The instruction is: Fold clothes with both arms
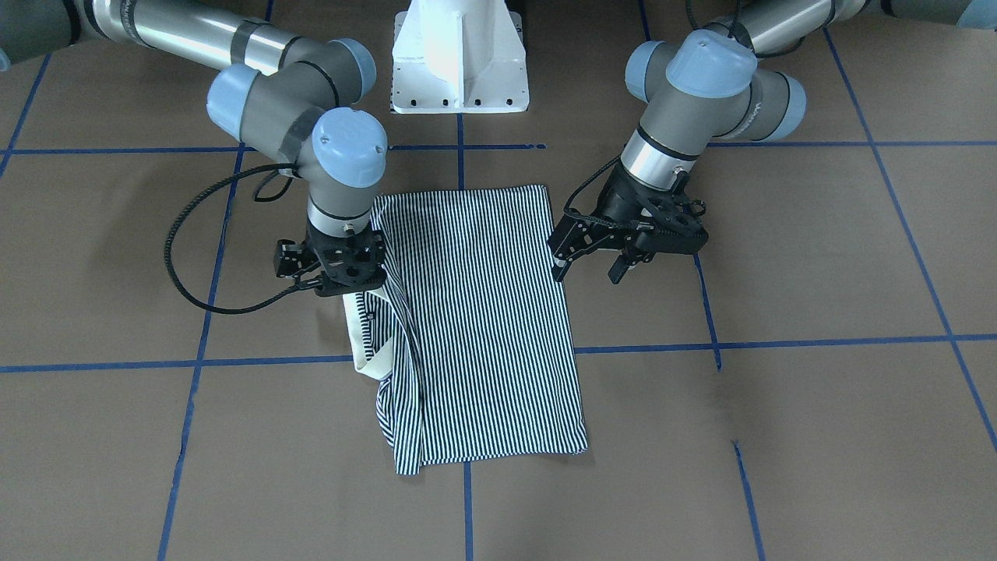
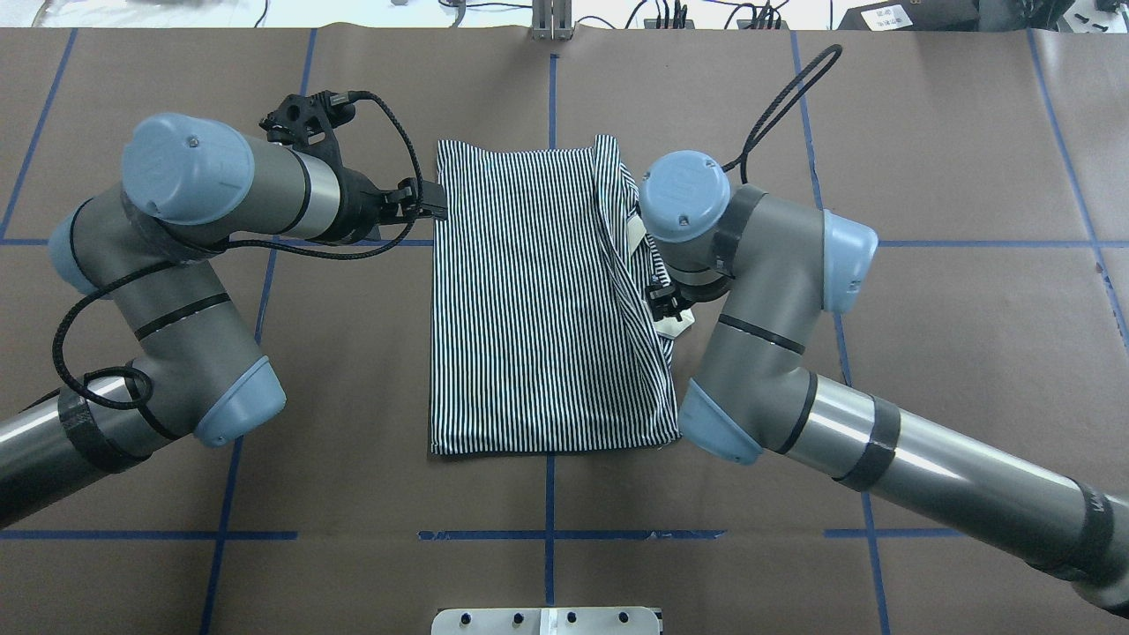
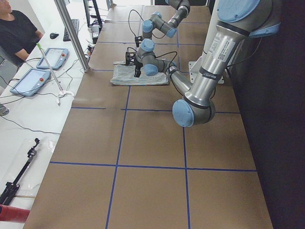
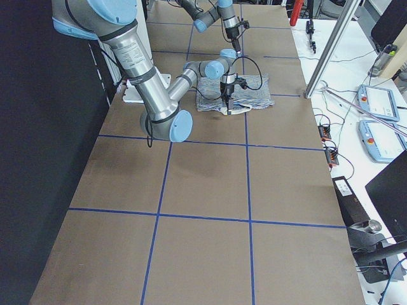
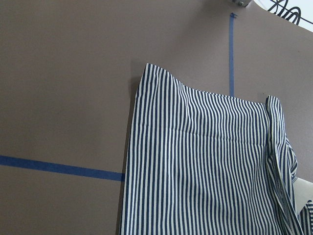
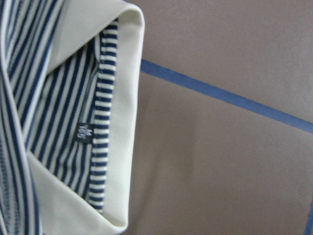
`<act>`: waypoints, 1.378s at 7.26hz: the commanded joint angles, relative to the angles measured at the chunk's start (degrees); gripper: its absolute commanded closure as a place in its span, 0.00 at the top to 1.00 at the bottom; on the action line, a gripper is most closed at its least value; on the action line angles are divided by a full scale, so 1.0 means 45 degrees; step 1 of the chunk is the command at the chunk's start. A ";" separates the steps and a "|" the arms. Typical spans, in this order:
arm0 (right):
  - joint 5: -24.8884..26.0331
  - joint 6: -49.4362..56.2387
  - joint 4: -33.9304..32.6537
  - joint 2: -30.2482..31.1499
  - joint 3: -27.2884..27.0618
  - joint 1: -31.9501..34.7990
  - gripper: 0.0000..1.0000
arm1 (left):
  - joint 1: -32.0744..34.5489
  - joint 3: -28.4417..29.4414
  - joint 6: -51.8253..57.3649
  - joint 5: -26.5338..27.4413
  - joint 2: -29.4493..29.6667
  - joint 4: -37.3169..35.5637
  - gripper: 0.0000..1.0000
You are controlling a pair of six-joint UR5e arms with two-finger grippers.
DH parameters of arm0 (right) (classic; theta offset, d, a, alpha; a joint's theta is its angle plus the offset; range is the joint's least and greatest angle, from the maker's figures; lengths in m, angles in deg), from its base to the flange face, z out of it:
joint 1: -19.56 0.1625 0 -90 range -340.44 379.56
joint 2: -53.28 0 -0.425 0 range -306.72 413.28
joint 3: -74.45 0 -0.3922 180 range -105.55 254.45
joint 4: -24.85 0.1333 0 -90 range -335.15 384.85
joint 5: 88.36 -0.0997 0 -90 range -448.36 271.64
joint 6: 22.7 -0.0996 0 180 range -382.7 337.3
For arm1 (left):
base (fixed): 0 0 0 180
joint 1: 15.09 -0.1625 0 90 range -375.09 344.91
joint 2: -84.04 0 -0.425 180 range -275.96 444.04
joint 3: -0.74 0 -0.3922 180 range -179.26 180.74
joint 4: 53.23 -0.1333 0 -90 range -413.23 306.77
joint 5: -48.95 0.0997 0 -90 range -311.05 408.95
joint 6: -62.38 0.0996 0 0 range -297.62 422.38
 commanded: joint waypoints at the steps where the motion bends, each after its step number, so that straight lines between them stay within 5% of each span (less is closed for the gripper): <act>1: 0.0045 0.0058 -0.0191 0.0297 -0.0791 0.0003 1.00 | 0.0000 0.0000 0.0040 -0.0019 -0.0028 0.0000 1.00; 4: 0.0064 -0.0412 0.0138 -0.2277 0.1604 -0.0213 1.00 | 0.0000 0.0000 0.0079 -0.0020 -0.0067 0.0000 1.00; 6: 0.0122 -0.0723 0.2355 -0.2578 0.2972 -0.0213 1.00 | 0.0000 0.0000 0.0118 -0.0020 -0.0106 0.0000 1.00; 10: 0.0142 -0.0725 0.2309 -0.2501 0.3408 -0.0213 1.00 | 0.0000 0.0097 0.0255 -0.0020 -0.0145 0.0174 1.00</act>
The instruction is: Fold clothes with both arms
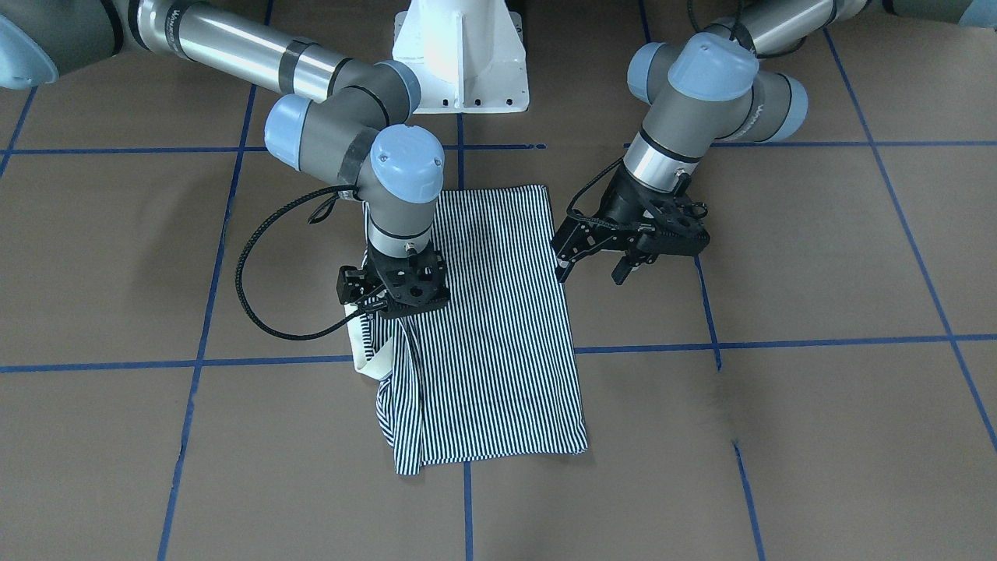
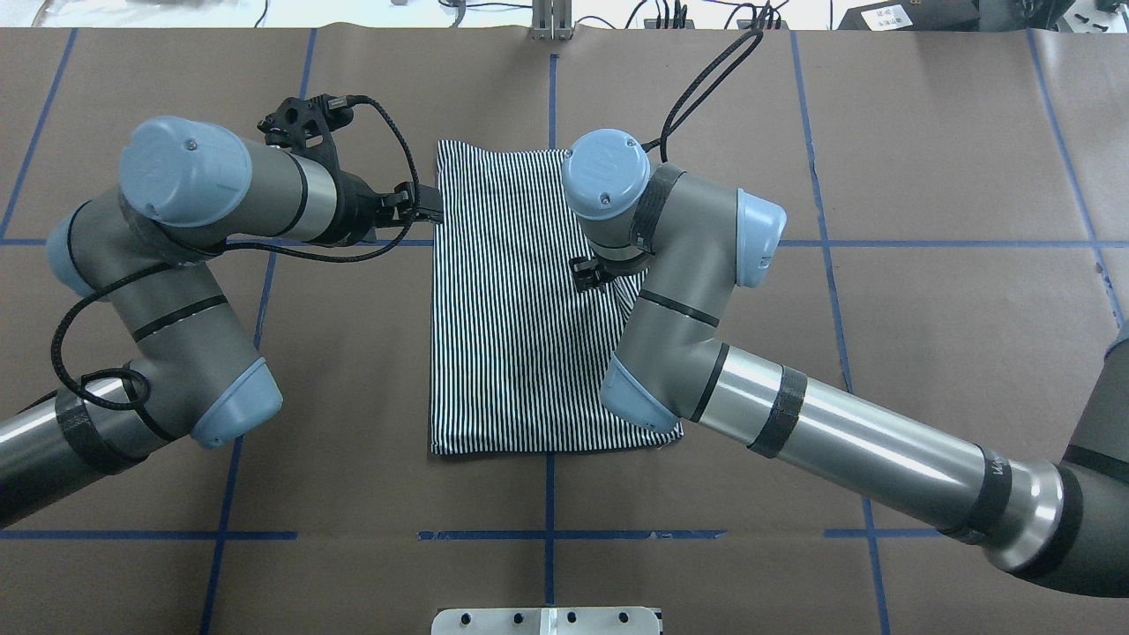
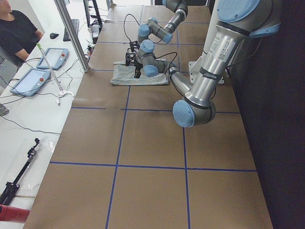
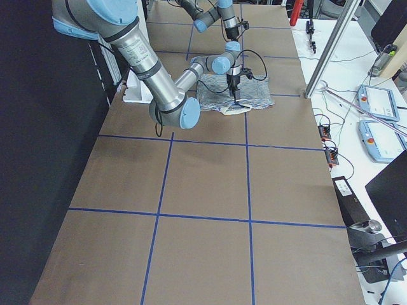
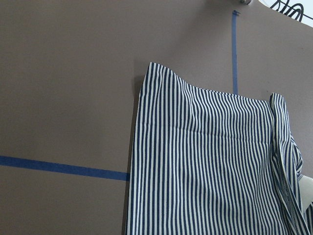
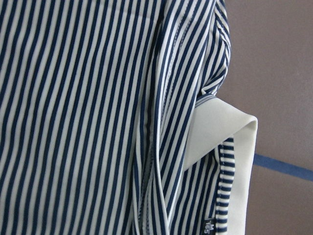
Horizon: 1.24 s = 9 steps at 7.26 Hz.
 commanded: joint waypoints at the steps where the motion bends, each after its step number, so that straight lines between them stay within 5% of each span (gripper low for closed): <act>1: 0.0002 0.0017 0.0010 0.0198 0.0187 -0.0005 1.00 | 0.0000 0.0128 0.0007 0.0019 -0.0026 0.0142 1.00; 9: 0.0041 0.0212 -0.0459 0.0938 -0.0163 0.0540 1.00 | 0.0000 0.0129 -0.0051 0.0019 0.0091 0.0142 1.00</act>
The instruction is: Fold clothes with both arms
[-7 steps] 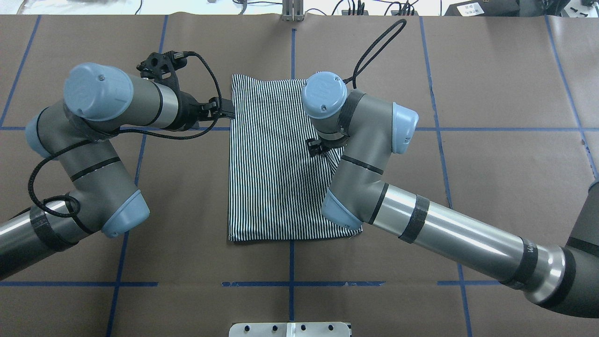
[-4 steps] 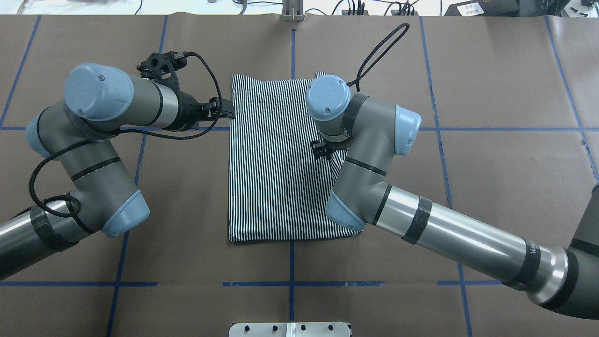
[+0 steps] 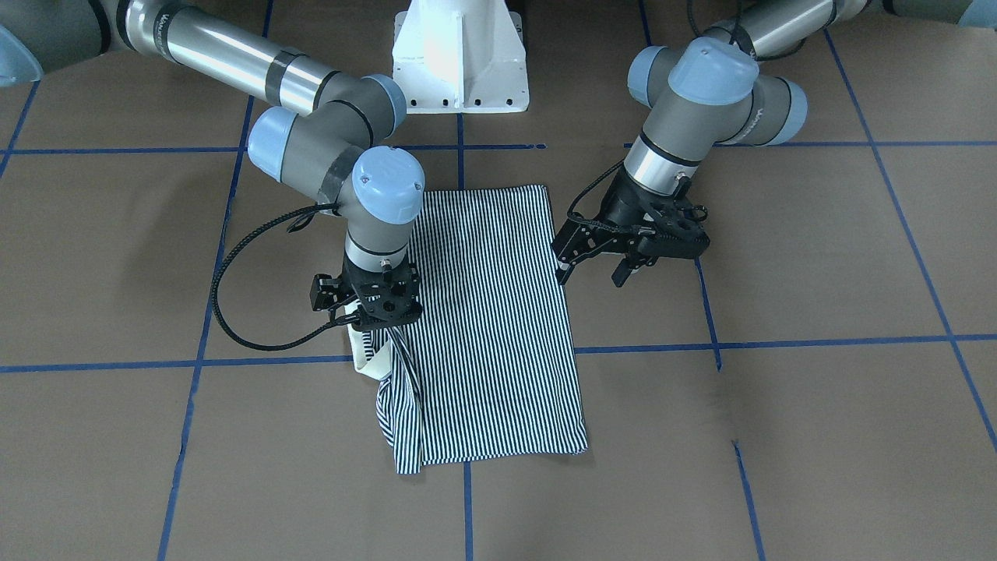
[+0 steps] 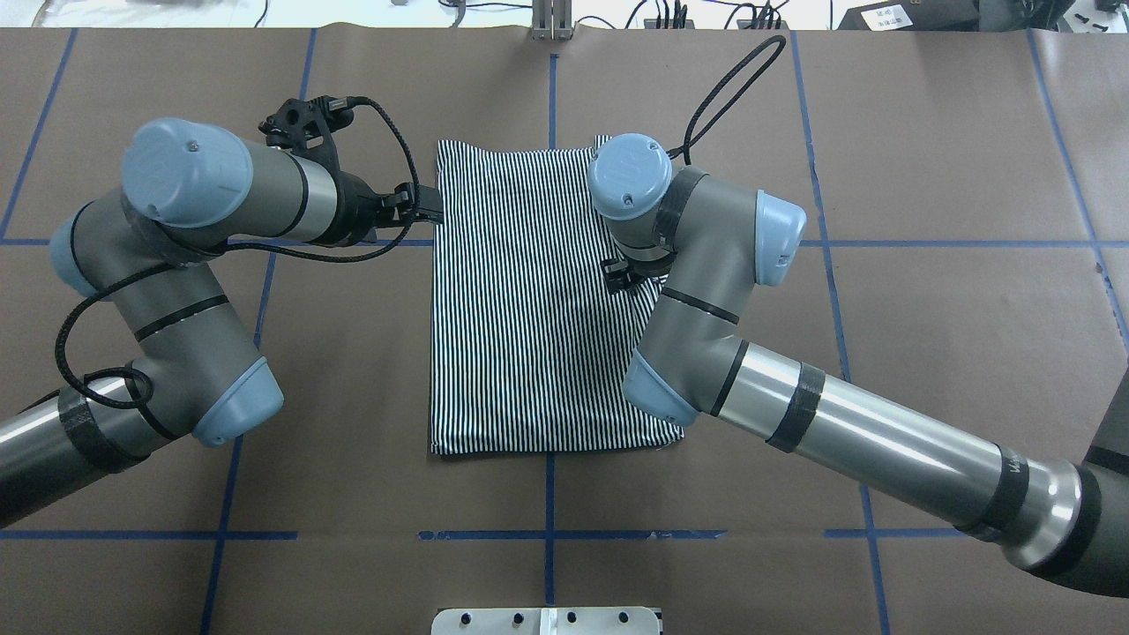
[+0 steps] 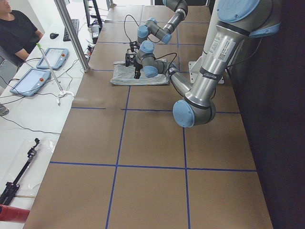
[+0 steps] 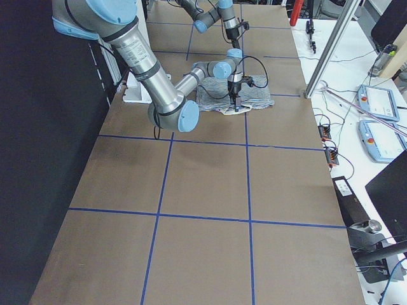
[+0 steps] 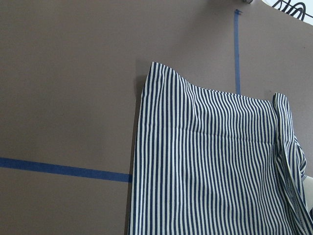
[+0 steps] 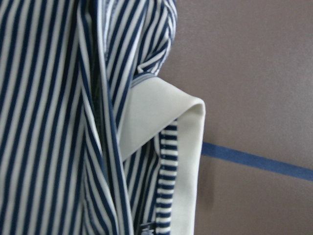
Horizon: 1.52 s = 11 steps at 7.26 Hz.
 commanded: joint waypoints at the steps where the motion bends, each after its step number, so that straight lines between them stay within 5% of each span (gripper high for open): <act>1: -0.0072 0.0334 -0.0016 0.0980 -0.0769 0.0602 1.00 | 0.0000 0.0000 -0.0069 0.0016 0.0074 0.0000 1.00; 2: -0.0111 0.1052 -0.0016 0.1799 -0.1742 0.0896 1.00 | 0.0000 0.0000 -0.0070 0.0016 0.0074 0.0000 1.00; 4: -0.0229 0.0904 -0.0386 0.0993 -0.1851 0.0978 1.00 | 0.0000 -0.0135 0.0008 -0.0004 0.0074 -0.0020 1.00; 7: 0.0083 0.0864 -0.0251 -0.2633 0.1885 0.0938 1.00 | 0.0194 -0.0214 0.0299 -0.0082 0.0073 -0.0058 1.00; 11: 0.1018 0.1155 0.1214 -0.2900 0.3697 0.0588 1.00 | 0.0506 -0.0253 0.0516 -0.0257 -0.0024 -0.0098 1.00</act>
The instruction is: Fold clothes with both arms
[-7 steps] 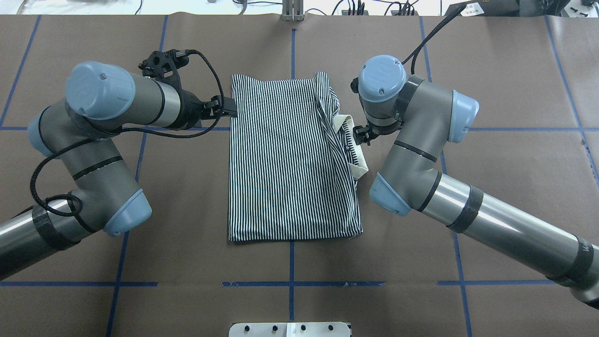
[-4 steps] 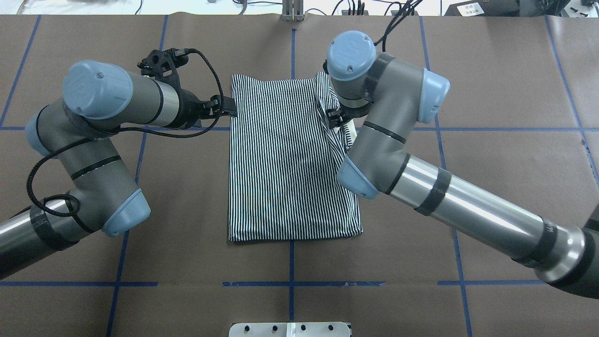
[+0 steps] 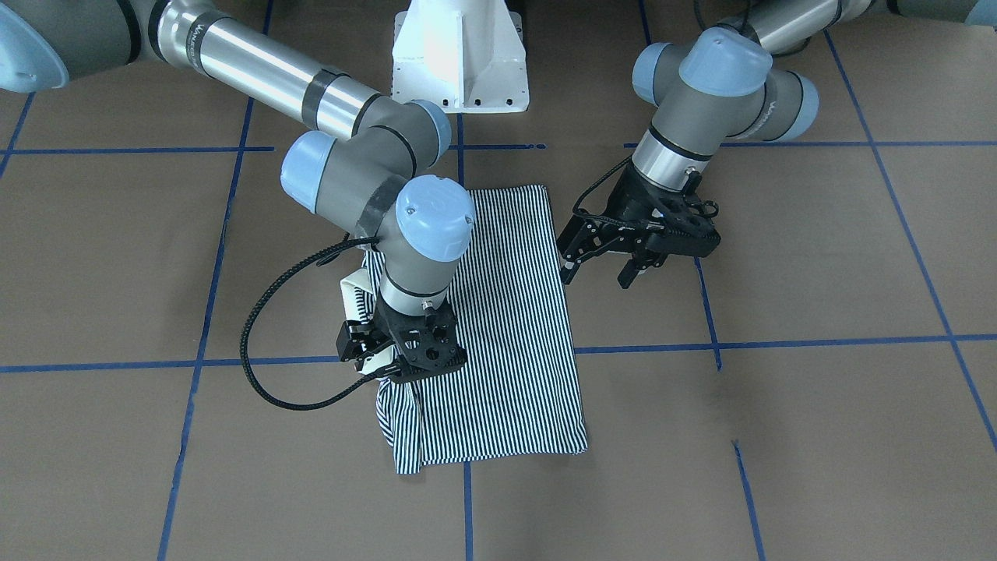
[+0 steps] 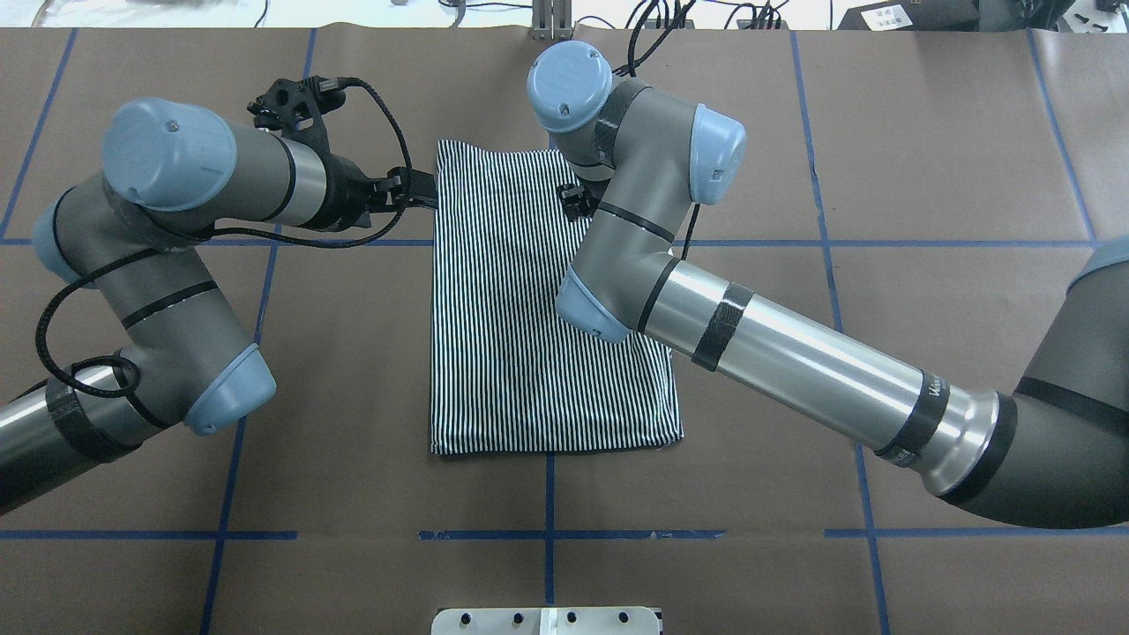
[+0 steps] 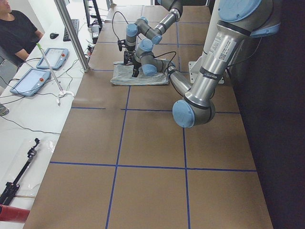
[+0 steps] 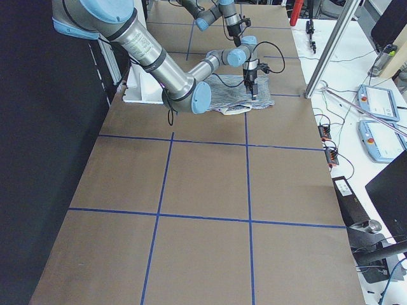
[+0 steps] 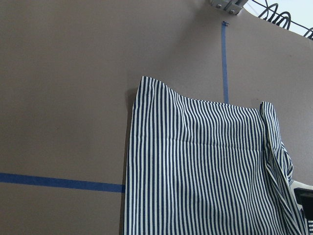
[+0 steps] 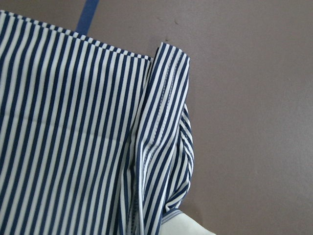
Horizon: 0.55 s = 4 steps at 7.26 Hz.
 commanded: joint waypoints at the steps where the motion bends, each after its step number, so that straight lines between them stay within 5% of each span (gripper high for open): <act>1: 0.0442 0.0168 0.0291 -0.0009 0.0486 -0.0288 1.00 | 0.0329 -0.0017 0.0087 -0.0724 -0.0037 0.0018 1.00; 4: 0.0599 0.0206 0.0271 0.0069 0.0565 -0.0446 1.00 | 0.0448 -0.0017 0.0146 -0.0770 -0.0037 0.0058 1.00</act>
